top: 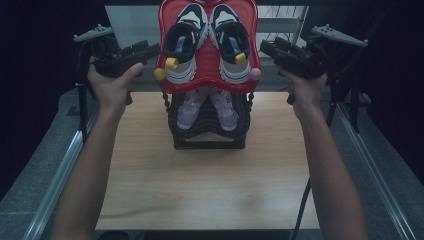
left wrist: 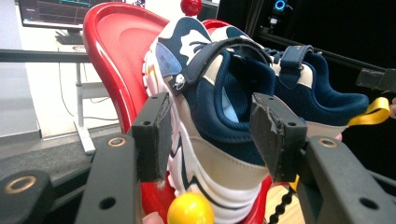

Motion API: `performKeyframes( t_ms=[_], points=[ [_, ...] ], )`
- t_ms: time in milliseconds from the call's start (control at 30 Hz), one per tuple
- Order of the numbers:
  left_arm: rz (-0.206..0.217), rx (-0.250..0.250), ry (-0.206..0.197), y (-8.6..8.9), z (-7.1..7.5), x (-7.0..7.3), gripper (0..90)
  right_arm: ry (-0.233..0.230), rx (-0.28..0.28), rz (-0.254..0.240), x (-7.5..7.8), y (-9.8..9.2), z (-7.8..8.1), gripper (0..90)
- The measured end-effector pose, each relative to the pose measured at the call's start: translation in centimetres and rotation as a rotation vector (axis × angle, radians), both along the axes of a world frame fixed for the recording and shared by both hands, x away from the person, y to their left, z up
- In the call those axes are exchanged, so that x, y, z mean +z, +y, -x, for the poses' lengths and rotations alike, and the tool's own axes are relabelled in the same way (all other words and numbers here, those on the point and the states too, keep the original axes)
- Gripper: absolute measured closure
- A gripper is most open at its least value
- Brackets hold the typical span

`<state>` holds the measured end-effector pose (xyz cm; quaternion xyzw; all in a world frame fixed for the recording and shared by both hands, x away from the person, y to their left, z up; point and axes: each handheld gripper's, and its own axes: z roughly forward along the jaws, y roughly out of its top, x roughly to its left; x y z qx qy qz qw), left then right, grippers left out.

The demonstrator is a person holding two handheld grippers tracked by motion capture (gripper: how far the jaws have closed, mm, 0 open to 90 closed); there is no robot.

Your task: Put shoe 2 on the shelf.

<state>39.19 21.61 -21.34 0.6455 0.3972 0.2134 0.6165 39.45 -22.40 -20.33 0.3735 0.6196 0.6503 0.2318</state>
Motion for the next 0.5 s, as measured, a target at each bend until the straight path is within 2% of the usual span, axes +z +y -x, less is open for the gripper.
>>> performKeyframes(
  t_ms=[133,500],
  points=[
    [0.001,0.014,-0.018,0.6,0.6,-0.3,49.5,0.007,-0.004,-0.004,-0.8,-0.7,0.4,45.4],
    [-0.005,0.008,-0.038,2.0,2.4,-2.0,49.7,0.033,-0.008,-0.002,-3.6,-2.1,1.2,45.1]
  ],
)
